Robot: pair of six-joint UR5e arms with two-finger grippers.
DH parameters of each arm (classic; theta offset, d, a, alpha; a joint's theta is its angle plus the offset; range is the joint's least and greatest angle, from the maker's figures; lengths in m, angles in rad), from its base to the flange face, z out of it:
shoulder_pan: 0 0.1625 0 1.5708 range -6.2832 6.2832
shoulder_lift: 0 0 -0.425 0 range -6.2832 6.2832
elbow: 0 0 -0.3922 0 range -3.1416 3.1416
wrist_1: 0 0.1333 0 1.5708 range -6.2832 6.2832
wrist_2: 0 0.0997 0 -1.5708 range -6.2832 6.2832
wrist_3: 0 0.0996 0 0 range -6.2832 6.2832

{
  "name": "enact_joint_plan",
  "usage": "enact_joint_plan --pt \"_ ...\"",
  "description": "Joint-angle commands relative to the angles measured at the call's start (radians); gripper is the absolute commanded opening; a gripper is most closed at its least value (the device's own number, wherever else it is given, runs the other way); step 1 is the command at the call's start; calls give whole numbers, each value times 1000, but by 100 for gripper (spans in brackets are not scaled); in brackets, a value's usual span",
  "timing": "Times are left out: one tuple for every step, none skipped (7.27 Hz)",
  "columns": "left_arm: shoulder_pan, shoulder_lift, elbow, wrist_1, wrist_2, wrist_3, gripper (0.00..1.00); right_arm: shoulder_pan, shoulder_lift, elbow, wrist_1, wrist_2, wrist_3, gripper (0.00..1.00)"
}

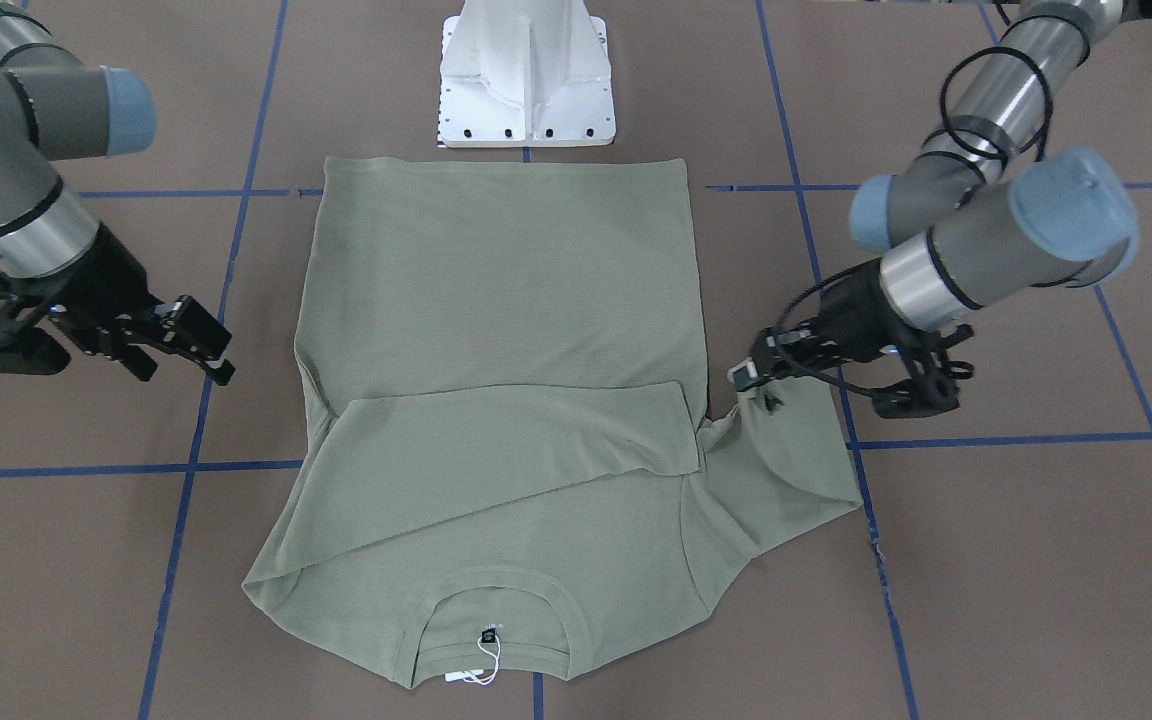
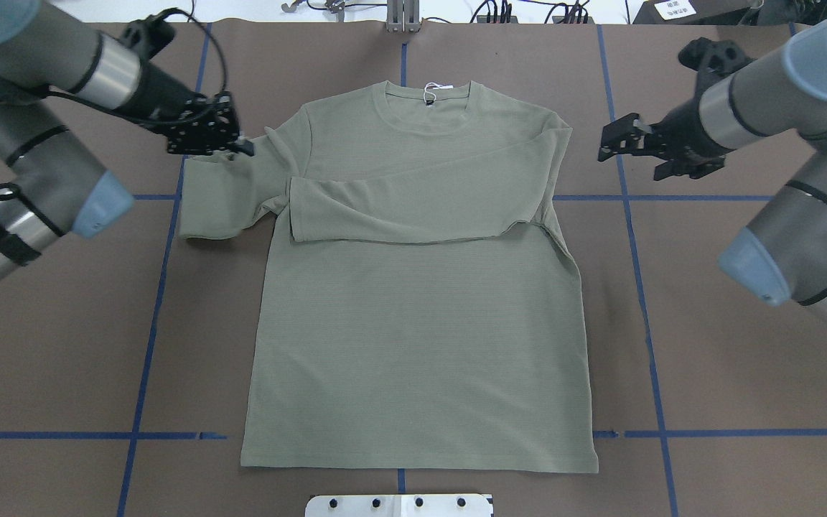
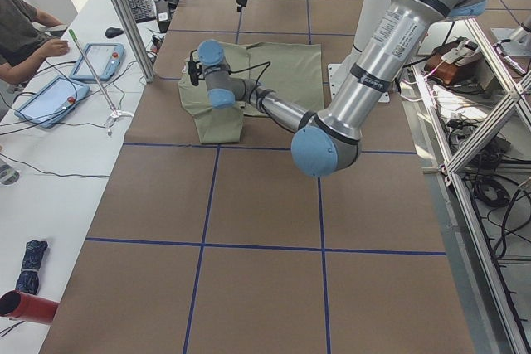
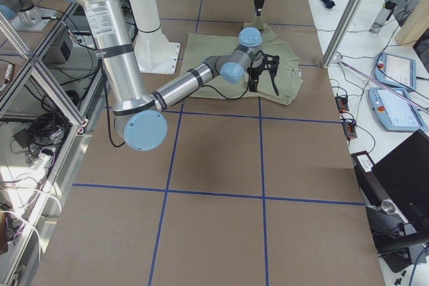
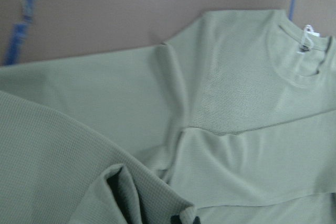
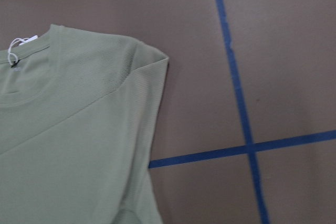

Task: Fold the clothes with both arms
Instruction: 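Fold the other sleeve across the shirt with the left gripper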

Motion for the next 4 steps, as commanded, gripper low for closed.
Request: enact_joint_plan --pt "187 -293 143 4 262 -193 0 67 -62 -2 0 63 -131 100" --pt "286 -412 261 0 419 -226 0 67 -65 -2 0 63 -131 100" --pt "389 -440 317 -11 591 -221 11 67 -67 -5 0 60 -131 100" --pt "411 -477 372 -12 649 -221 61 65 -67 -13 0 60 -131 100"
